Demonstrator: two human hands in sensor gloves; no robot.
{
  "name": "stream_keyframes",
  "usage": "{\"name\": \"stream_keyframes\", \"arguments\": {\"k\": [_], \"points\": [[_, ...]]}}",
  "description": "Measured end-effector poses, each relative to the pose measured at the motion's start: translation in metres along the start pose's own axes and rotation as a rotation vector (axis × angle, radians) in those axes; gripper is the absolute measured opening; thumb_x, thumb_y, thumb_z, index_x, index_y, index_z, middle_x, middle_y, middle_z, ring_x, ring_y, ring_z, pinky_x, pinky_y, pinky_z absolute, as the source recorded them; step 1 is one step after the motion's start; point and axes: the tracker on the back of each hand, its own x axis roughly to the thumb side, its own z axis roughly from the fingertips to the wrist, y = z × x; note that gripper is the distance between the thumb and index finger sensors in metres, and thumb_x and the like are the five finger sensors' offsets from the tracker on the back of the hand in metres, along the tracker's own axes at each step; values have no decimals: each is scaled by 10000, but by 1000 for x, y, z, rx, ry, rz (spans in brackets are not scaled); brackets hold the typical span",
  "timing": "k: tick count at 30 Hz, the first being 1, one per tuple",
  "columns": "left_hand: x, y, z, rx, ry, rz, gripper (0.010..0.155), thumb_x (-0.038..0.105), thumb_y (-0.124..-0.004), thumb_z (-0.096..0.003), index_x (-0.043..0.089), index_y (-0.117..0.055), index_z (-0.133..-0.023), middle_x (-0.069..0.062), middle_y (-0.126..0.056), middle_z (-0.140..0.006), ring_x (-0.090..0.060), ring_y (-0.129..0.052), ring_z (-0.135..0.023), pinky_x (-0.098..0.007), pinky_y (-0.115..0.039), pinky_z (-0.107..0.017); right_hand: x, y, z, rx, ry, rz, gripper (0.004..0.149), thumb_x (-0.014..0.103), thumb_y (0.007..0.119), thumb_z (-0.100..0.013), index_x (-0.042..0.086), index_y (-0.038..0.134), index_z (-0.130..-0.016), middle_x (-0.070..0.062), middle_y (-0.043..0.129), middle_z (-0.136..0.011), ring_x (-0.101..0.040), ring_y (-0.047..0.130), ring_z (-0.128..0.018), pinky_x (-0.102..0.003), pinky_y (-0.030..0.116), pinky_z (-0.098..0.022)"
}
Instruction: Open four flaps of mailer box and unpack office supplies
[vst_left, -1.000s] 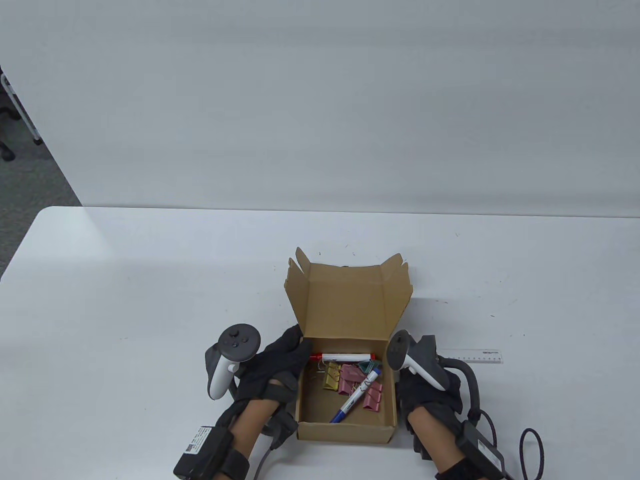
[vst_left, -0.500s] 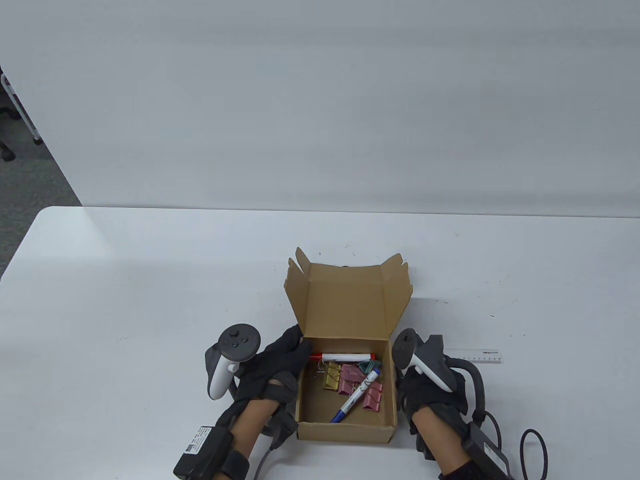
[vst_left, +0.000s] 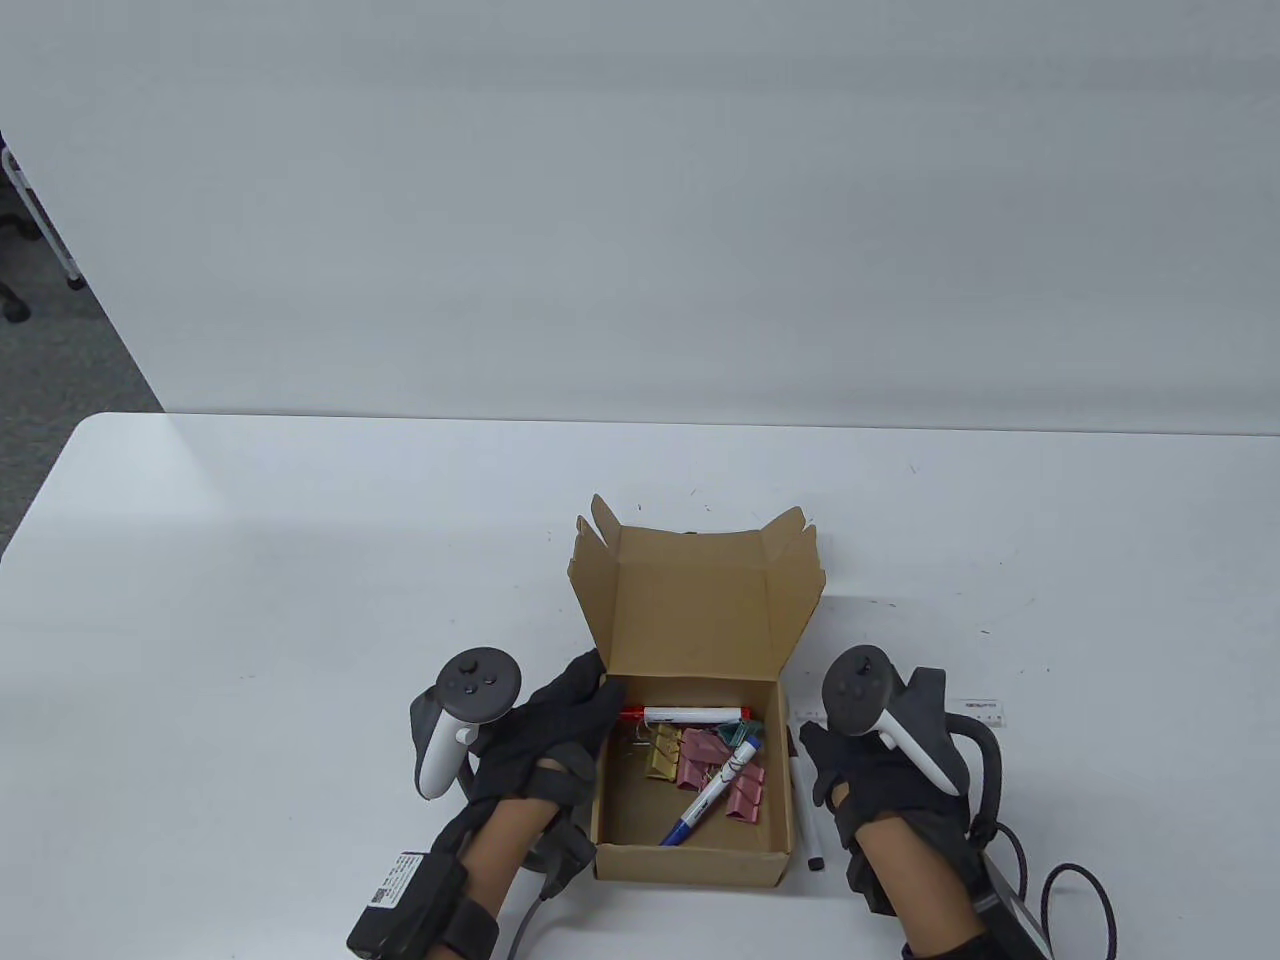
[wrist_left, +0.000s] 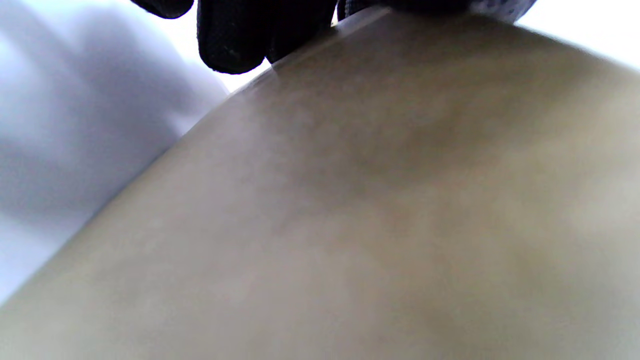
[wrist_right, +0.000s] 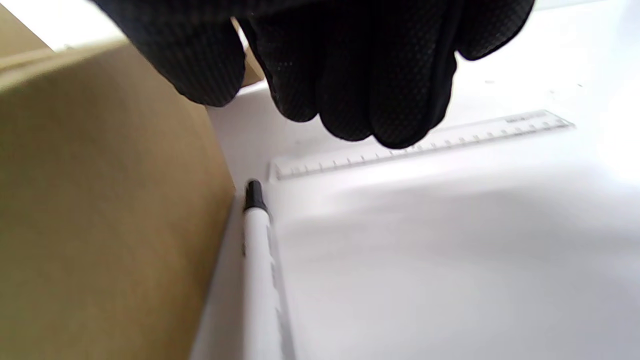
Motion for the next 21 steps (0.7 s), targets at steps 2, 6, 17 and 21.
{"name": "stream_keyframes", "arguments": {"k": [2,6,17,21], "points": [[0,0,0,0,0,0,624,575,-675,-657,290,-471,-1174,-169,-611,-1202,-513,-672,-1042,-709,-460,-765,1,-6,5,-40,-27,-27,498,460,817,-608,90,819,-942,-142,908,-897,-388,929,-713,-627,612,-649],[0,0,0,-1,0,0,626,576,-675,-656,291,-471,-1174,-166,-611,-1203,-512,-674,-1042,-708,-460,-765,2,-16,14,-104,-81,-69,518,456,808,-613,92,778,-979,-151,864,-947,-408,896,-763,-638,600,-655],[0,0,0,-1,0,-1,626,576,-674,-656,289,-472,-1174,-163,-612,-1203,-511,-673,-1042,-708,-461,-765,15,-37,41,-293,-247,-145,525,432,800,-621,105,719,-1024,-154,800,-1011,-422,850,-828,-638,605,-657],[0,0,0,0,0,-7,625,575,-675,-656,289,-473,-1174,-167,-614,-1202,-510,-673,-1043,-709,-460,-765,23,-42,51,-341,-287,-138,526,429,799,-622,112,709,-1031,-150,788,-1022,-420,841,-841,-638,605,-659]]}}
